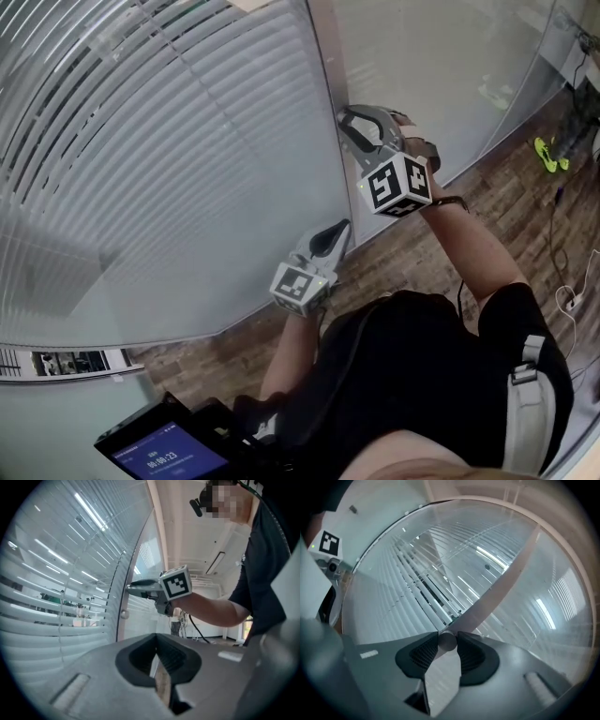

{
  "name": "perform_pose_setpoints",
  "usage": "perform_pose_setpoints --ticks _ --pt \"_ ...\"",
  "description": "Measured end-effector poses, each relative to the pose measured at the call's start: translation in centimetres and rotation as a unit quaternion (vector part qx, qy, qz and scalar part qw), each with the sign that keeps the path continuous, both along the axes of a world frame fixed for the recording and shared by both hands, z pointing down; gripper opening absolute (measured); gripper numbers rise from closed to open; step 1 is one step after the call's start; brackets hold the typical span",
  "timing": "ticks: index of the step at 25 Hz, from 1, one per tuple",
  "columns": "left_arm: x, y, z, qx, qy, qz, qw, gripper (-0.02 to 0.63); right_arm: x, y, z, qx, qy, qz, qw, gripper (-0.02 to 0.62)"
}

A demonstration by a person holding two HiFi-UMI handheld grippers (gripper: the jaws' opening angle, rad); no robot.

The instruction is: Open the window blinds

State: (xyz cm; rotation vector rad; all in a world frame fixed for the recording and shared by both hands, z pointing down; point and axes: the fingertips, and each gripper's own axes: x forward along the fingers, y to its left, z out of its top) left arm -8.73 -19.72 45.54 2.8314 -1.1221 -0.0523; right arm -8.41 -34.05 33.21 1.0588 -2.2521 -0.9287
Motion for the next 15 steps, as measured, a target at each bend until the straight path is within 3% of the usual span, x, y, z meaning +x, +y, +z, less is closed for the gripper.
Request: perform_pose_setpoints --ticks 4,6,11,15 --pt "0.32 0.18 0.12 0.003 -0.009 0.002 1.0 0.003 0.05 -0.04 -0.23 -0.016 -0.042 0.007 0.999 0.132" --pt "0.35 0.32 0.41 0.001 -0.011 0.004 0.9999 0.003 0.17 -0.14 -0.37 -0.044 -0.086 0.007 0.995 0.132" --pt "0.33 0.31 0.48 -0.001 -0.008 0.004 1.0 0.003 0.59 -0.76 -0.2 -0.116 -0.209 0.008 0.971 0.132" --pt "0.38 0.15 0.09 0.002 -0.005 0.004 1.0 0.003 0.8 -0.88 -0.42 -0.145 -0.264 0.01 0.953 0.132"
